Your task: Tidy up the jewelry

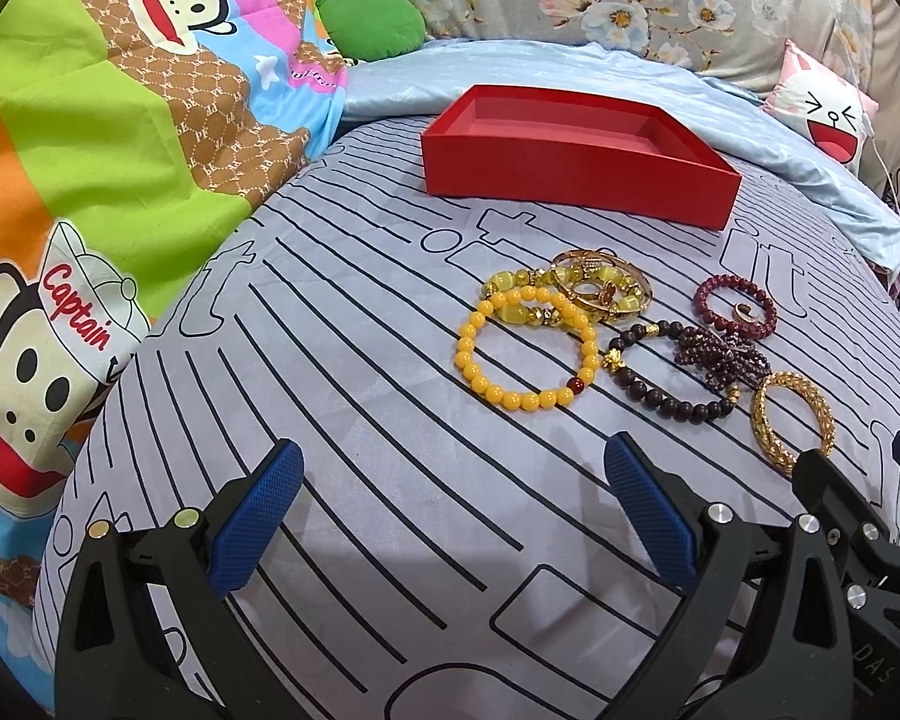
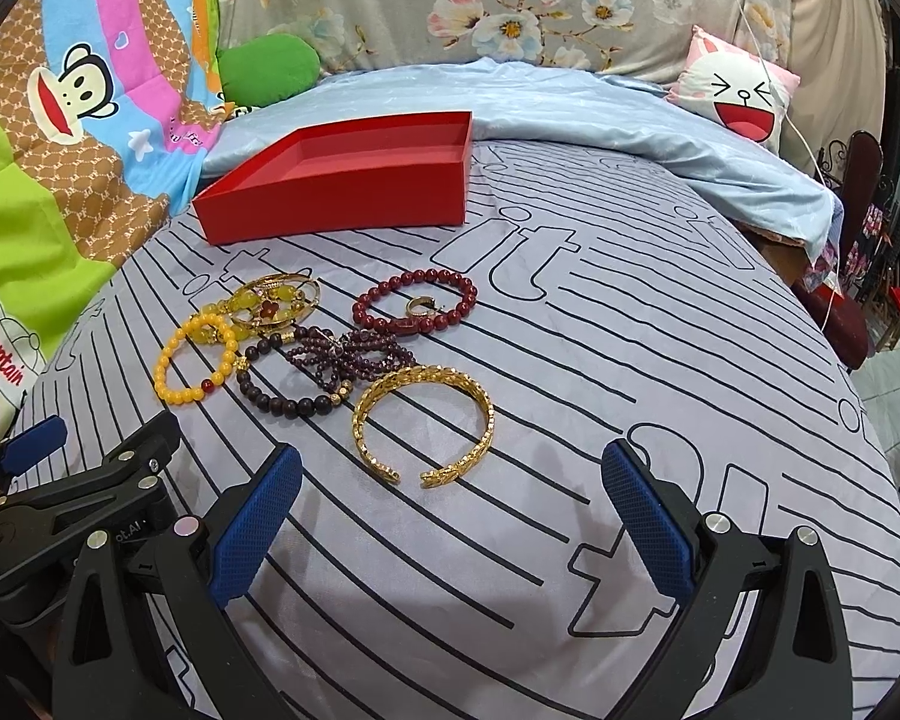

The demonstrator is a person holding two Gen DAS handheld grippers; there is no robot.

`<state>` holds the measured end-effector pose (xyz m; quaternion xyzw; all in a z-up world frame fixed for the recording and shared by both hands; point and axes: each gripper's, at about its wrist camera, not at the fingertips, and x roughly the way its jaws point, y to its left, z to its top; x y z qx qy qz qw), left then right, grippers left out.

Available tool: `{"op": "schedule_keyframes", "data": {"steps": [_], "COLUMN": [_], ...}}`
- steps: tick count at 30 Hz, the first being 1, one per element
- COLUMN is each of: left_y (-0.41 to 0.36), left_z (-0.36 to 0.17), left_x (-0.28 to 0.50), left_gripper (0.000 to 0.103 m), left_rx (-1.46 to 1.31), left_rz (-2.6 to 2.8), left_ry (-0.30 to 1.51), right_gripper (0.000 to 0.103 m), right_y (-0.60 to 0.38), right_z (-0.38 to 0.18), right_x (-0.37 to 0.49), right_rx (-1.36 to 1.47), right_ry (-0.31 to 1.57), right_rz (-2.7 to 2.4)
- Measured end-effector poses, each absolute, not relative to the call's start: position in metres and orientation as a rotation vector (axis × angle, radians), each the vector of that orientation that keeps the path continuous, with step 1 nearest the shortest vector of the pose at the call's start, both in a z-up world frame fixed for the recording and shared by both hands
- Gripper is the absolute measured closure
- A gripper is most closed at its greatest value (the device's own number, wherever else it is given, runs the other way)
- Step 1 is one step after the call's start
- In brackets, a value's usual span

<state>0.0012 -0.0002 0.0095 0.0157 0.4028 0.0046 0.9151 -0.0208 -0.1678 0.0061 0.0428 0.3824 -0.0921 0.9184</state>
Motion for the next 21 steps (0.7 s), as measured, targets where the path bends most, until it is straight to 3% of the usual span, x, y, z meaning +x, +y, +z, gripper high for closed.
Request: {"op": "schedule_keyframes", "data": {"steps": [21], "left_y": [0.0000], "left_z": [0.0078], "left_x": [-0.0013], "left_gripper": [0.007], "left_rx": [0.033], "left_rz": [0.005], "left_ry": [0.830], "right_gripper": [0.006], "right_y": [-0.1662], "right_z": [0.0086], "right_x": [-0.0229], "right_rx": [0.087], "right_ry": [0.784], "right_rz": [-0.194]}}
